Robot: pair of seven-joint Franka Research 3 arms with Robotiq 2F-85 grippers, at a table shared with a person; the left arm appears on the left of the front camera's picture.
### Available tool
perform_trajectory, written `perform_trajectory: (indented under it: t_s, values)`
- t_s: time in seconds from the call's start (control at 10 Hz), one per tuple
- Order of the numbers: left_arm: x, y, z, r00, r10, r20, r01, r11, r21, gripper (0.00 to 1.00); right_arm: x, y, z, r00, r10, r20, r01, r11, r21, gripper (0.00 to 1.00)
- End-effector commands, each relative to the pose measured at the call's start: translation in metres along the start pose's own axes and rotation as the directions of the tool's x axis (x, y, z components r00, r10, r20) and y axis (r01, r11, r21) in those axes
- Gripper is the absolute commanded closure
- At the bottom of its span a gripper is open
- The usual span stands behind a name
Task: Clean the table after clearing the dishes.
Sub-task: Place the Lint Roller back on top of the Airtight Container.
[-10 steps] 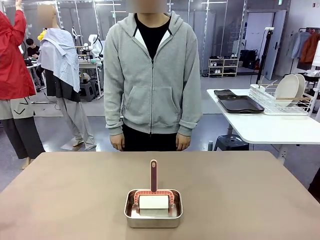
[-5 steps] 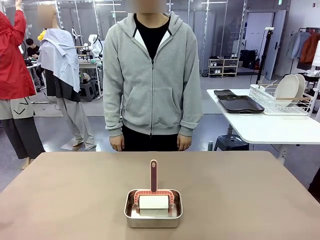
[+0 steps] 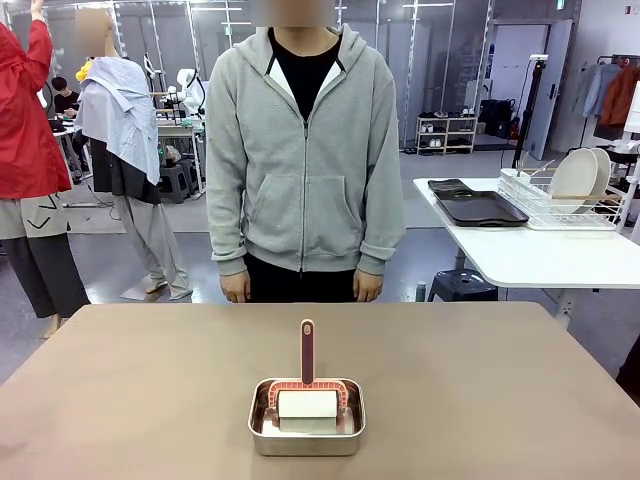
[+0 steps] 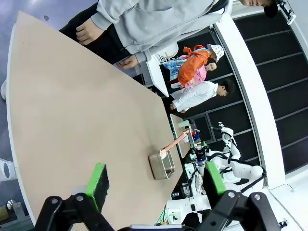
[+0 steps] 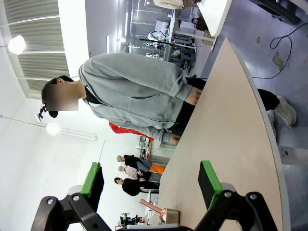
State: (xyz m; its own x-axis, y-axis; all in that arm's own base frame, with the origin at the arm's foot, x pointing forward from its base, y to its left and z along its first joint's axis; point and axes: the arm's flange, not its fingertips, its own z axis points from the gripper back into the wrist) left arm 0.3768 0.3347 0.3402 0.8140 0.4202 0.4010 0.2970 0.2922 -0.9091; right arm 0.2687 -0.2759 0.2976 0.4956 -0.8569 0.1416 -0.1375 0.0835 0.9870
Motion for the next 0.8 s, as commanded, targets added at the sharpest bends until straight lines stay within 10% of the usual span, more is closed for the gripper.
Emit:
perform_trajectory:
  t_s: [0.0, 0.7]
  values:
    - [-0.0005, -0.0019, 0.0022, 1.000, -0.007, -0.002, 0.007, 1.000, 0.002, 0.00, -0.0117, 0.0052, 0.0008, 1.000, 0.007, -0.011, -0.007, 1.000, -0.002, 0.00]
    - [-0.0005, -0.0019, 0.0022, 1.000, -0.007, -0.002, 0.007, 1.000, 0.002, 0.00, -0.0117, 0.0052, 0.0008, 1.000, 0.007, -0.011, -0.007, 1.000, -0.002, 0.00]
